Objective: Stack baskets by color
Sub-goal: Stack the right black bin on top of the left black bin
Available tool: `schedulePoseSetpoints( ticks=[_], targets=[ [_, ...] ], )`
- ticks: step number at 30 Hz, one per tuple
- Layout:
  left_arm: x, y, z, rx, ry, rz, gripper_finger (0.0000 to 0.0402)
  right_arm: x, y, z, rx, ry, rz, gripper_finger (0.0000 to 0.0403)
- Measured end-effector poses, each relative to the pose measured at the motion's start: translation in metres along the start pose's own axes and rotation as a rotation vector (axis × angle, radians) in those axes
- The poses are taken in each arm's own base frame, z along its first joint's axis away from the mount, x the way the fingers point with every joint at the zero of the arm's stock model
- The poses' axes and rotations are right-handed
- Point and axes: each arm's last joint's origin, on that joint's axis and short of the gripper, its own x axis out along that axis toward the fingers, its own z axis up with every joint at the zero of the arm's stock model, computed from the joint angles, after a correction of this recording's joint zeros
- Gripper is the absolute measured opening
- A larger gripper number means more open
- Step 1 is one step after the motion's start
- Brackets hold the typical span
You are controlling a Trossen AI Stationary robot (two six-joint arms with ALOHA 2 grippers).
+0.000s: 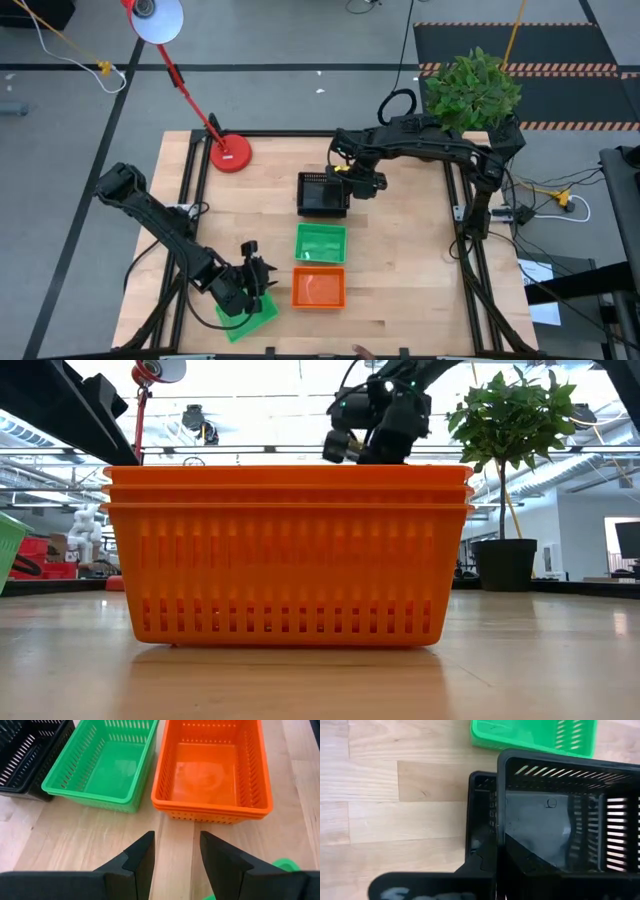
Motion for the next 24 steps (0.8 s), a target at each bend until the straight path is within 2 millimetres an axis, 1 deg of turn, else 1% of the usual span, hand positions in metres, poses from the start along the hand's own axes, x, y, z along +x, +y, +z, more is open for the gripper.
schedulePoseSetpoints(
  ticks=[5, 13, 19, 24],
  targets=[
    [0.000, 0.000, 0.000, 0.014, 0.000, 0.001, 0.0159, 0.010, 0.000, -0.007, 0.000, -0.007, 0.014, 0.0000],
    [0.000, 0.000, 0.000, 0.014, 0.000, 0.002, 0.0159, 0.031, 0.002, -0.016, 0.021, -0.027, 0.068, 0.0001],
    [0.000, 0.000, 0.000, 0.014, 0.000, 0.002, 0.0159, 0.035, 0.002, -0.018, 0.027, -0.024, 0.063, 0.0024],
    [0.000, 0.000, 0.000, 0.013, 0.001, 0.002, 0.0159, 0.042, 0.004, -0.021, 0.132, -0.012, 0.043, 0.0036]
  ],
)
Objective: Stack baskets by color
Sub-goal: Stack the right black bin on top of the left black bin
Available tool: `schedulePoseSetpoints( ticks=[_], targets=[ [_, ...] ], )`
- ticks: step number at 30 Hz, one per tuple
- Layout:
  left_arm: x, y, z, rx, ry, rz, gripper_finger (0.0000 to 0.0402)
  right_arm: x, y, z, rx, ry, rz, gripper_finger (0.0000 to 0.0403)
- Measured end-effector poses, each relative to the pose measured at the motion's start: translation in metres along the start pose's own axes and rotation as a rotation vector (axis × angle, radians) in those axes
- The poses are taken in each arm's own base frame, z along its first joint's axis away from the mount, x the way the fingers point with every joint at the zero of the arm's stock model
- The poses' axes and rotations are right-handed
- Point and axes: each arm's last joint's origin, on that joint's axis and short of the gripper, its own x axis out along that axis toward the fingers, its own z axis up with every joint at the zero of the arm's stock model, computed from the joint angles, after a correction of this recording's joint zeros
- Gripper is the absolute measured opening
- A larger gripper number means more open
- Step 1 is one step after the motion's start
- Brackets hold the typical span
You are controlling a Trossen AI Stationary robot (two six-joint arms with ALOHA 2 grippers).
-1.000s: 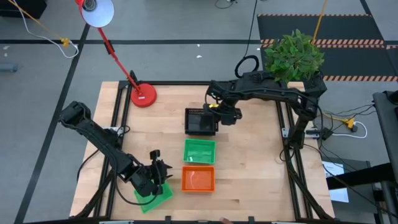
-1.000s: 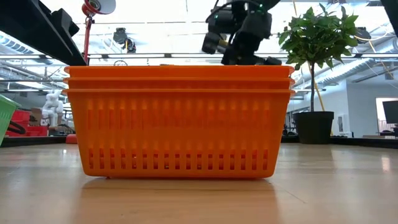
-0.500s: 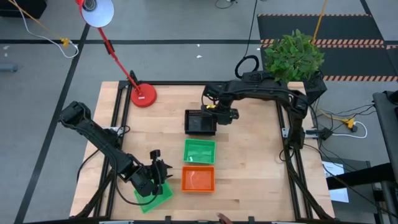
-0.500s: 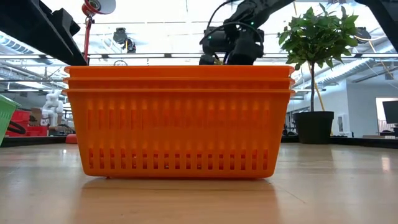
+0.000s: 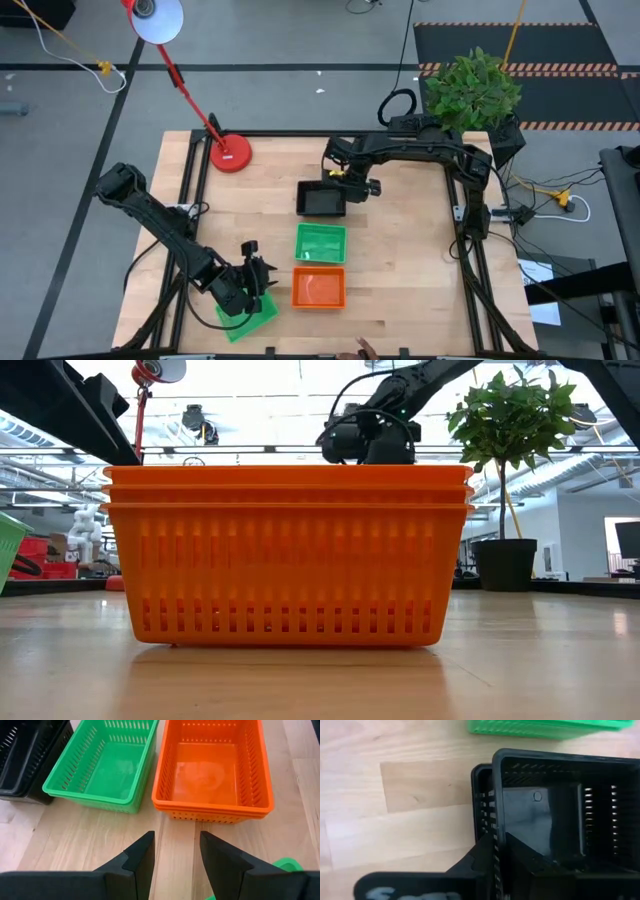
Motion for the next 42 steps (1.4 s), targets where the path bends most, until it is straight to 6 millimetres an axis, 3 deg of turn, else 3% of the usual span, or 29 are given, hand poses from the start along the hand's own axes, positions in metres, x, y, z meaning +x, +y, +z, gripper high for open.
schedulePoseSetpoints(
  ticks=[4, 16, 22, 33, 37, 42],
  targets=[
    [0.000, 0.000, 0.000, -0.001, 0.000, 0.000, 0.0159, 0.006, 0.002, -0.002, 0.074, 0.004, -0.020, 0.0046],
    [0.000, 0.000, 0.000, -0.007, 0.000, 0.000, 0.0159, 0.013, 0.003, 0.004, 0.073, 0.034, -0.042, 0.0114],
    [0.000, 0.000, 0.000, -0.007, -0.001, 0.000, 0.0159, 0.003, 0.001, 0.011, 0.037, 0.041, -0.071, 0.0137],
    [0.000, 0.000, 0.000, 0.013, -0.008, 0.007, 0.0159, -0.018, 0.004, 0.030, 0.004, 0.087, -0.081, 0.0135],
    [0.000, 0.000, 0.000, 0.019, -0.008, 0.007, 0.0159, -0.029, 0.005, 0.038, 0.076, 0.079, -0.103, 0.0135],
    [0.000, 0.000, 0.000, 0.025, -0.009, 0.010, 0.0159, -0.034, 0.005, 0.051, 0.341, 0.035, -0.130, 0.0134]
  ],
)
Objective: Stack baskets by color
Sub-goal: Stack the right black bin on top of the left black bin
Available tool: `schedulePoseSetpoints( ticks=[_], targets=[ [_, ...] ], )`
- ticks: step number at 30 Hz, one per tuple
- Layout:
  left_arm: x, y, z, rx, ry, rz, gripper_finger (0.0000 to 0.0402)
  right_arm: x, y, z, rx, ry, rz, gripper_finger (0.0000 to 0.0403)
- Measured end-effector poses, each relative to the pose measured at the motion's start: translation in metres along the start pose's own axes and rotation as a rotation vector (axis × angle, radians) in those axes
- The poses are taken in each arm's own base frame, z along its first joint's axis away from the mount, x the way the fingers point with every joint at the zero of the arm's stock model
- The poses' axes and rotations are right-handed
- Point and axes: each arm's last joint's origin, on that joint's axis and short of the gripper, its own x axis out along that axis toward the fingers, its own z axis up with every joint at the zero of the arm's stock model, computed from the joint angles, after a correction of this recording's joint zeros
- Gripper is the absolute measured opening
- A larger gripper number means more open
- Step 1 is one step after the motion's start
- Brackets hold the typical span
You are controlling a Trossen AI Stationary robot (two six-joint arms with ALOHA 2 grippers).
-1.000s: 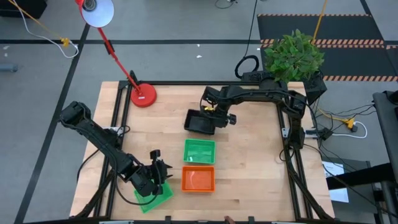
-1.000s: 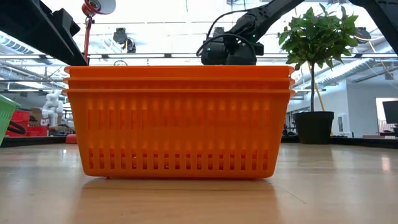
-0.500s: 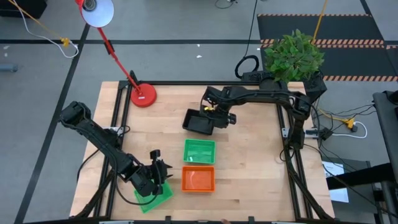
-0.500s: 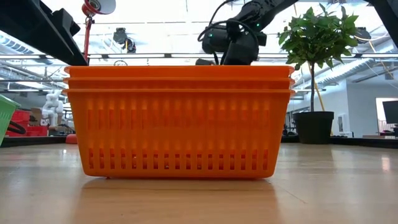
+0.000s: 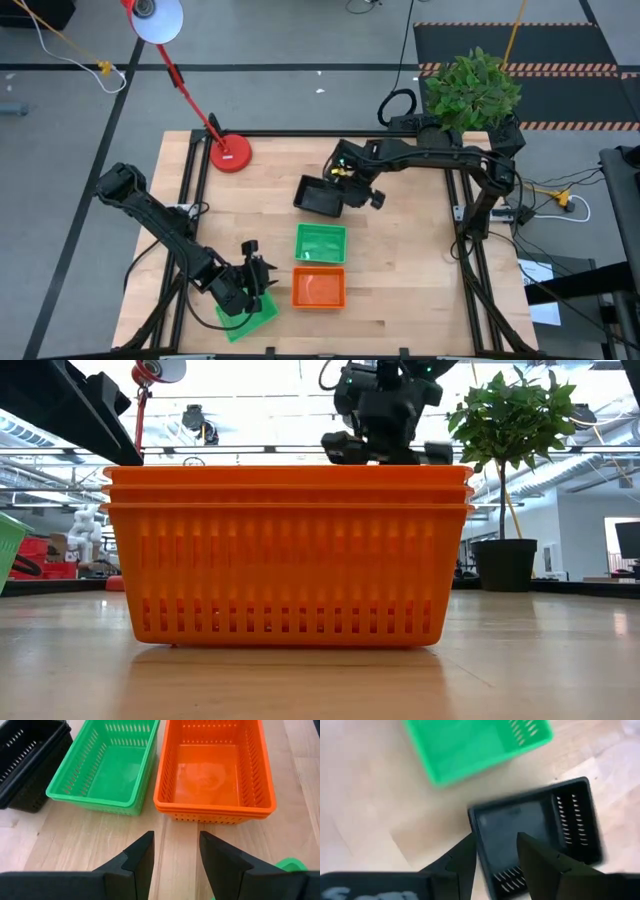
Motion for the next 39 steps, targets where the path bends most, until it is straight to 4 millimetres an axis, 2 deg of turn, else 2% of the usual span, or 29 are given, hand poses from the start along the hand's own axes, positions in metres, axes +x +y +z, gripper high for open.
schedulePoseSetpoints(
  ticks=[3, 6, 11, 16, 23, 39],
  targets=[
    [0.000, 0.000, 0.000, 0.018, -0.012, 0.016, 0.0159, 0.004, 0.001, 0.005, 0.170, -0.071, 0.012, 0.0134],
    [0.001, 0.002, 0.001, 0.025, -0.015, 0.026, 0.0159, 0.018, 0.005, 0.006, 0.252, -0.119, -0.013, 0.0134],
    [0.002, 0.003, 0.002, 0.019, -0.015, 0.032, 0.0159, 0.044, 0.021, 0.007, 0.228, -0.171, -0.038, 0.0115],
    [0.002, 0.003, 0.002, 0.019, -0.016, 0.033, 0.0159, 0.064, 0.033, 0.010, 0.166, -0.207, -0.086, 0.0069],
    [0.002, 0.003, 0.002, 0.024, -0.016, 0.034, 0.0159, 0.072, 0.037, 0.009, 0.112, -0.188, -0.148, 0.0004],
    [0.002, 0.003, 0.002, 0.017, -0.016, 0.035, 0.0159, 0.075, 0.041, 0.003, 0.138, -0.072, -0.172, 0.0003]
  ],
)
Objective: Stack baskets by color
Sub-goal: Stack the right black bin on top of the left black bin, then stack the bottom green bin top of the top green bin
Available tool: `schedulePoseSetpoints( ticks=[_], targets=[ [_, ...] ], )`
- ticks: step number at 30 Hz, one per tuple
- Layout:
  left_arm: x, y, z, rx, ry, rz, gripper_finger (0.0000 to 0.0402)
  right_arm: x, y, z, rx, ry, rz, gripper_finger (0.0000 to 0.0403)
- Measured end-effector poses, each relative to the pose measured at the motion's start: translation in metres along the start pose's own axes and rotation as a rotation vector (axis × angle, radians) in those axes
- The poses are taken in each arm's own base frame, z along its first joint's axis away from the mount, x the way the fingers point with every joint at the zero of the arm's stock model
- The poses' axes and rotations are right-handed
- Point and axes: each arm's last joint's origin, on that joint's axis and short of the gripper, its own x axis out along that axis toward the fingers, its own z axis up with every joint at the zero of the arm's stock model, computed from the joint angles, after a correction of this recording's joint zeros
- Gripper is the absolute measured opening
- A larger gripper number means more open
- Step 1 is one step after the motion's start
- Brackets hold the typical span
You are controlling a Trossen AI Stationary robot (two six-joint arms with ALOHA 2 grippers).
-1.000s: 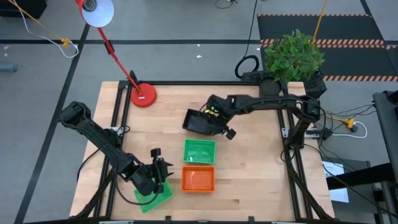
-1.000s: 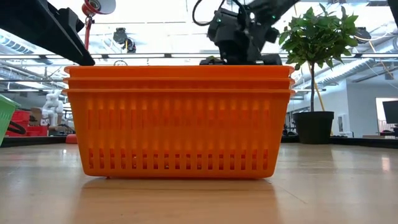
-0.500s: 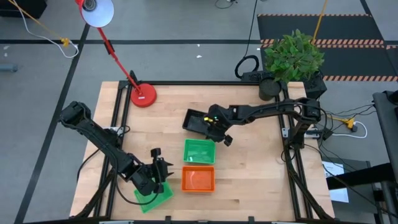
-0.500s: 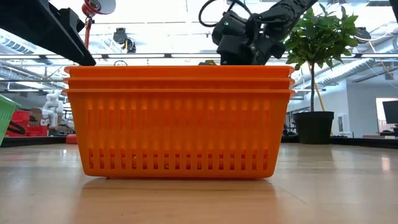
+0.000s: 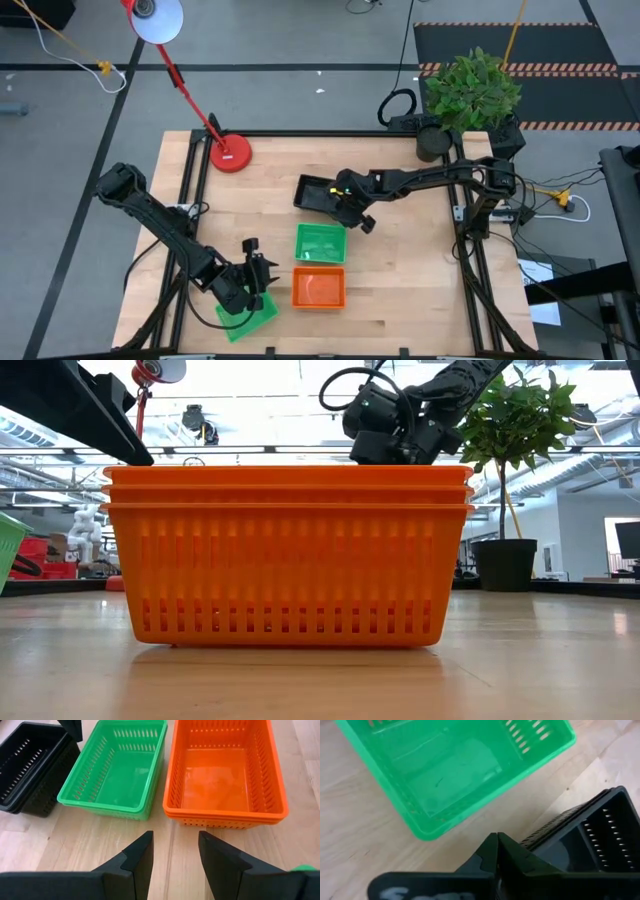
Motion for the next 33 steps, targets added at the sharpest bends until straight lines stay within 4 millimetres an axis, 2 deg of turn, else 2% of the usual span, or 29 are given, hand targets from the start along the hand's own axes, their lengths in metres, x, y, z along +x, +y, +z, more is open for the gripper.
schedulePoseSetpoints(
  ticks=[9, 14, 20, 27, 33],
  targets=[
    [0.000, 0.000, 0.000, -0.001, 0.000, -0.001, 0.0159, -0.003, 0.004, -0.002, 0.021, 0.049, 0.026, 0.0004],
    [0.000, 0.000, -0.001, 0.002, 0.002, 0.000, 0.0159, -0.017, 0.005, 0.005, 0.030, 0.042, 0.013, 0.0004],
    [-0.004, -0.005, -0.003, 0.016, 0.003, -0.030, 0.0159, -0.048, 0.008, 0.019, 0.147, 0.027, -0.026, 0.0004],
    [-0.027, -0.036, -0.012, 0.085, 0.055, -0.319, 0.0159, -0.082, 0.024, 0.048, 0.504, -0.052, -0.033, 0.0004],
    [-0.058, -0.057, -0.018, 0.131, 0.110, -0.446, 0.0159, -0.095, 0.046, 0.081, 0.582, -0.137, 0.003, 0.0004]
  ],
)
